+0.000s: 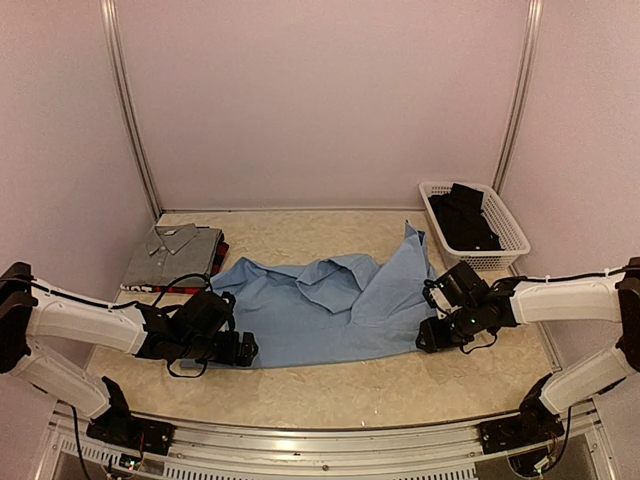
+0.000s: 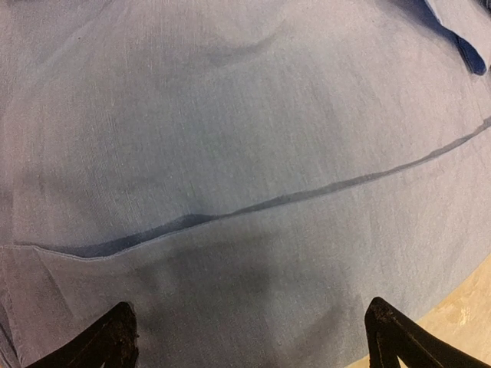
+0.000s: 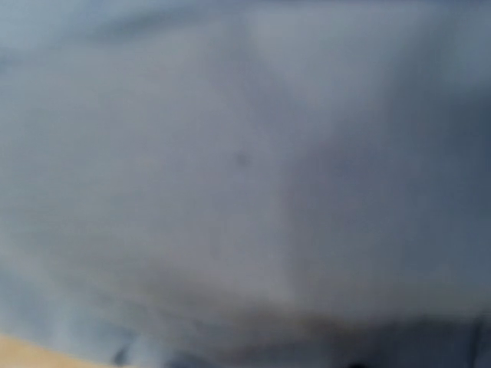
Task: Fold and stack the long sleeve shirts
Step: Smooth out the 1/3-folded shirt at the center of the board.
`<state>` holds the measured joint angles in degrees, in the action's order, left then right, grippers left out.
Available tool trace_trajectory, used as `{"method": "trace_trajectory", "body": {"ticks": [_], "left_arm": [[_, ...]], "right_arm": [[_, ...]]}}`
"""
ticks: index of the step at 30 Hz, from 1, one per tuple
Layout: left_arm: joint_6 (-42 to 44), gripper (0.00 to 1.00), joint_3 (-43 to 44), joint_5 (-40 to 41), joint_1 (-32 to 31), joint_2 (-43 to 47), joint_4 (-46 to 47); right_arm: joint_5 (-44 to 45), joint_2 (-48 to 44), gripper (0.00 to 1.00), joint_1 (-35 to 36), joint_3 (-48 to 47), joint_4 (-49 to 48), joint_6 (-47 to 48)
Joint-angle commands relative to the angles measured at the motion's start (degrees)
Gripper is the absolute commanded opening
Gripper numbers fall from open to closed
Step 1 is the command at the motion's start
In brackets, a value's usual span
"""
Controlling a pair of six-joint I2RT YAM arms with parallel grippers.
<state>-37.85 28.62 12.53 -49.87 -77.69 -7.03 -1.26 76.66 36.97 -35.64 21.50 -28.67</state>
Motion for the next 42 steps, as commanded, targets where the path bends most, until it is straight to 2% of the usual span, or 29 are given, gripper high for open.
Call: {"method": "trace_trajectory", "body": {"ticks": [1, 11, 18, 23, 28, 34, 42], "left_arm": [[0.2, 0.99, -0.2, -1.3, -0.5, -1.0, -1.9], [-0.3, 0.99, -1.3, -2.5, -0.4, 2.7, -5.0], [-1.2, 0.99, -1.7, -6.4, -0.5, 6.9, -8.3], [0.1, 0.99, -0.4, -5.6, -0.7, 8.5, -8.3], [1.6, 0.99, 0.4, -4.6, -0.7, 8.8, -4.1], [2.9, 0.99, 0.6, -2.3, 0.6, 6.7, 2.6], [2.8, 0.99, 1.0, -2.5, 5.0, 0.4, 9.4]], "right_arm": [[2.7, 3.7, 0.53, 0.0, -1.0, 2.0, -2.7], [1.4, 0.0, 0.53, -0.1, 1.5, 8.8, -6.6], [-2.2, -3.0, 0.5, 0.4, 3.0, 11.7, -10.8], [0.8, -6.3, 0.49, 3.7, -0.9, 13.0, -11.6], [6.3, -7.4, 0.54, 3.9, -5.6, 11.1, -8.5], [9.0, -1.3, 0.55, 3.1, -6.9, 3.6, -3.0], [9.1, 7.6, 0.55, 1.6, -6.5, 0.1, -2.5]]}}
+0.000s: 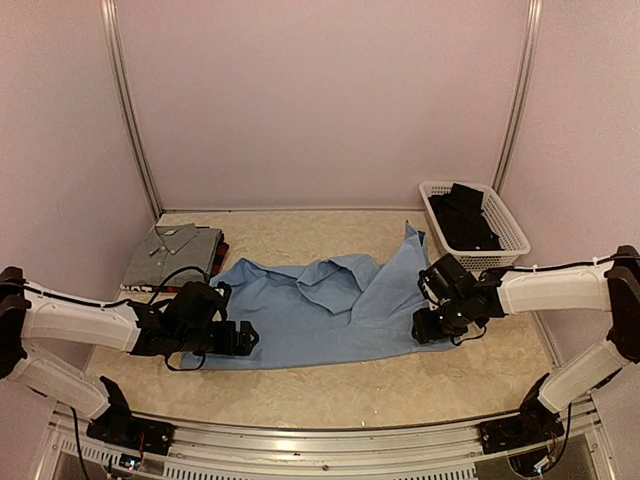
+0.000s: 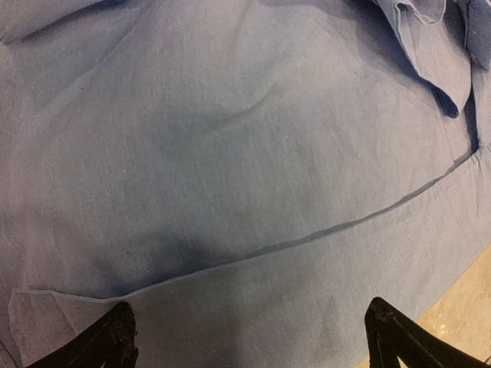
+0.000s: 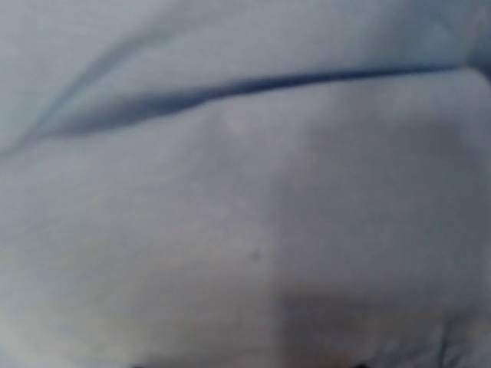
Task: Fold and stack the long sleeve shirts
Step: Smooth out the 1/3-folded shirt at the center of the board.
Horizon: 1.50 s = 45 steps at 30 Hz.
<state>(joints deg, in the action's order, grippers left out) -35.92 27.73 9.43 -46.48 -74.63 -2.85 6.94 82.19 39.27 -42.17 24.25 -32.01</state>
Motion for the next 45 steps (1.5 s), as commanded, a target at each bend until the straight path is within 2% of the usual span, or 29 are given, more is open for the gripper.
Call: {"method": "trace_trajectory", "body": {"ticks": [1, 6, 12, 21, 28, 32, 35, 41, 45], "left_arm": [[0.9, 0.99, 2.0, 0.1, 1.9, -3.6, 5.5], [-0.2, 0.99, 1.9, -2.4, 1.8, -8.0, 5.5], [-1.8, 0.99, 0.6, -2.9, -0.3, -8.1, 3.1], [-3.8, 0.99, 0.0, -1.0, -2.6, -5.5, -4.7], [-7.2, 0.99, -3.8, -1.3, -3.1, 0.1, -8.3], [-8.3, 0.99, -4.1, -0.3, -4.1, 1.9, -10.3], [-8.1, 0.99, -3.4, 1.7, -5.1, 3.1, -11.5], [-5.0, 0.99, 1.5, 6.9, -6.2, 6.2, -12.4], [-2.6, 0.99, 5.4, 9.7, -6.2, 7.4, -10.7]], "right_arm": [[0.6, 2.5, 0.55, -0.8, 0.6, -2.4, 0.4], [-3.7, 2.8, 0.54, -0.8, 6.5, -3.2, -3.9], [-10.4, -1.2, 0.51, 0.5, 13.3, -4.8, -9.8], [-7.4, -3.1, 0.51, 8.3, 11.9, 5.5, -18.4], [-3.0, -10.1, 0.51, 12.1, 11.4, 18.1, -24.5], [-3.9, -14.0, 0.51, 13.1, 11.5, 19.6, -26.0], [-1.3, -14.4, 0.51, 14.1, 9.0, 21.5, -25.9], [7.1, -15.6, 0.6, 15.6, -1.0, 21.6, -20.2], [12.0, -15.1, 0.74, 13.7, -6.6, 19.0, -14.6]]}}
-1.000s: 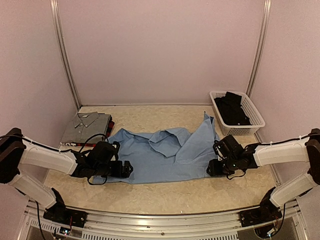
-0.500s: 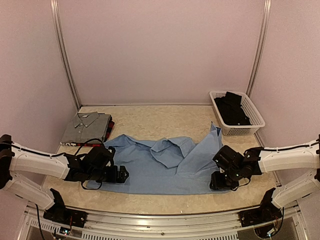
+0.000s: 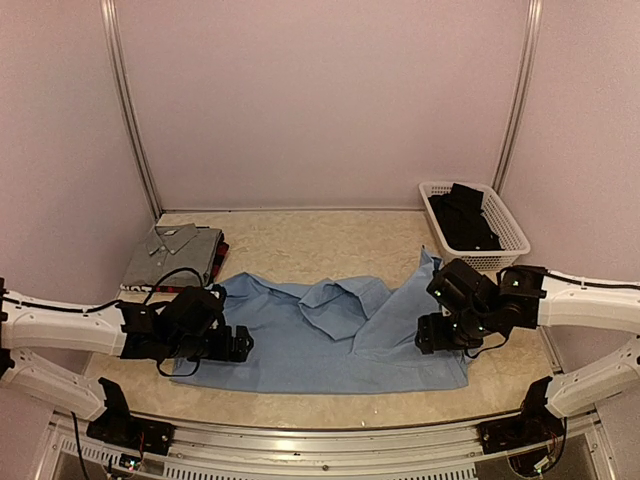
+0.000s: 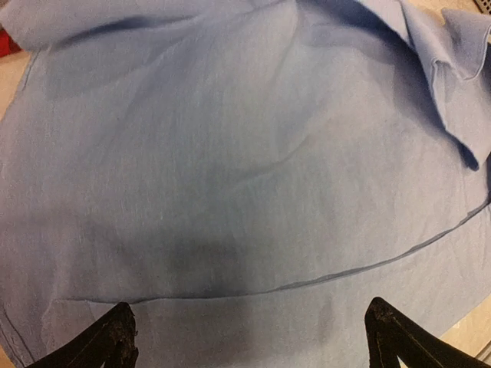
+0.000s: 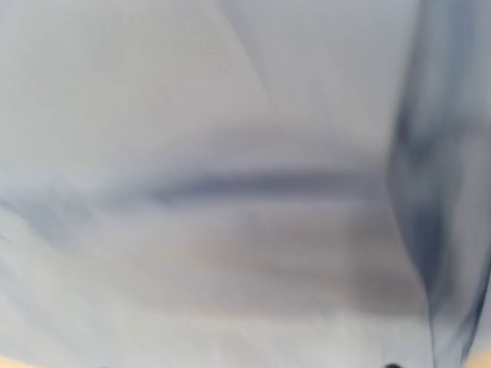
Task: Fold and stack the long sleeve shirts
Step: Smooth out the 1/3-folded shirt at the center of the board, then adjust the sleeve of the 1/3-folded shirt.
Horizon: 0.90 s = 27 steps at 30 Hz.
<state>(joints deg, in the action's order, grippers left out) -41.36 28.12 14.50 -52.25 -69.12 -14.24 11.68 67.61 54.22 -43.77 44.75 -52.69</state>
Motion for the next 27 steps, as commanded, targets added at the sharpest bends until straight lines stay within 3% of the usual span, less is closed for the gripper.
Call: {"method": "trace_trajectory", "body": {"ticks": [1, 6, 13, 20, 27], "left_arm": [[3.6, 0.99, 5.9, 4.9, -0.4, 1.9, 1.5], [7.5, 0.99, 10.1, 3.8, -0.4, -0.4, 5.0], [8.1, 0.99, 12.1, 2.5, -0.4, -2.9, 9.7], [7.6, 0.99, 13.8, 2.4, -0.4, -6.7, 9.8], [7.4, 0.99, 14.6, 1.5, -0.5, -9.7, 10.2]], "right_arm": [[7.9, 0.3, 0.77, -2.4, -6.2, -2.0, 8.0], [8.5, 3.3, 0.86, -12.9, -10.2, -5.8, 16.7], [-2.2, 10.0, 0.87, -26.3, -13.7, -17.9, 25.2], [-10.6, 15.2, 0.81, -27.6, -15.5, -23.5, 25.7], [-11.6, 18.0, 0.7, -27.8, -17.6, -24.9, 26.7]]}}
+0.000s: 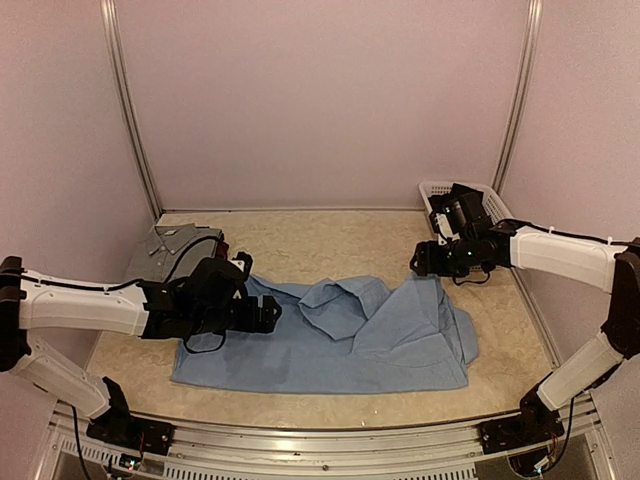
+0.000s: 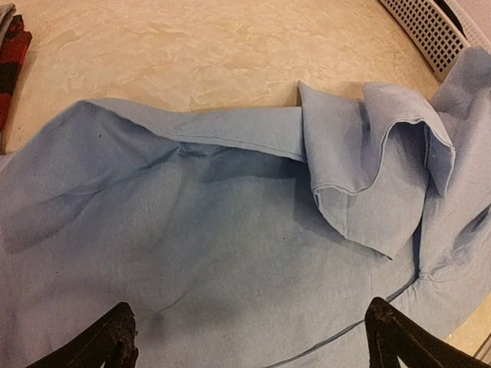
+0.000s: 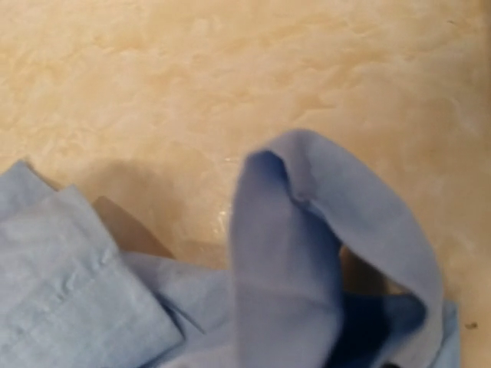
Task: Fold and stack the long sleeve shirts
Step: Adjust the sleeve of the 1/3-folded shirt.
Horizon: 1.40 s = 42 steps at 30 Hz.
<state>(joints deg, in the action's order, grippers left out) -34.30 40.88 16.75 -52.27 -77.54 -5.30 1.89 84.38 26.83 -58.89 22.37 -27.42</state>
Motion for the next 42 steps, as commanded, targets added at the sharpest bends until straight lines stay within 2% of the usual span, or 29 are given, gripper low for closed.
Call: {"method": "trace_trajectory", "body": {"ticks": [1, 4, 12, 19, 24, 27, 29, 31, 34, 42], "left_arm": [[0.4, 0.99, 1.8, -0.7, -0.4, -1.7, 1.4], [0.3, 0.99, 1.8, -0.5, -0.5, -2.4, 1.4], [-0.2, 0.99, 1.1, -0.1, -0.5, -2.0, 1.4], [-0.2, 0.99, 1.5, -0.3, -0.4, -2.3, 1.4], [-0.3, 0.99, 1.4, 0.0, -0.5, -1.9, 1.0], [-0.1, 0.99, 1.3, 0.4, -0.5, -1.5, 0.9], [-0.1, 0.99, 1.3, 1.0, -0.5, -1.4, 0.9], [-0.1, 0.99, 1.5, 1.5, -0.5, -1.5, 0.9], [-0.1, 0.99, 1.7, 1.8, -0.5, -1.5, 1.3], [0.3, 0.99, 3.1, 0.7, -0.7, -2.4, 2.0]], "right_arm": [[-3.3, 1.8, 0.67, -0.4, -3.1, -2.5, 1.8], [-3.8, 3.7, 0.63, -0.4, -4.5, -2.2, 2.5], [-2.4, 4.3, 0.62, -0.3, -6.5, -0.9, 4.6], [5.9, 10.9, 0.61, -0.3, -11.7, 6.7, 5.8], [8.3, 14.3, 0.49, -0.3, -13.5, 8.9, 6.4], [9.0, 14.7, 0.34, -0.4, -13.9, 10.0, 6.7], [8.0, 12.3, 0.19, -0.2, -12.1, 8.7, 6.9], [7.0, 8.5, 0.1, -0.2, -9.6, 6.5, 7.2], [5.8, 0.7, 0.01, -0.1, -5.4, 1.9, 8.6], [-6.5, -16.4, 0.0, 0.0, 8.5, -16.6, 15.4]]}}
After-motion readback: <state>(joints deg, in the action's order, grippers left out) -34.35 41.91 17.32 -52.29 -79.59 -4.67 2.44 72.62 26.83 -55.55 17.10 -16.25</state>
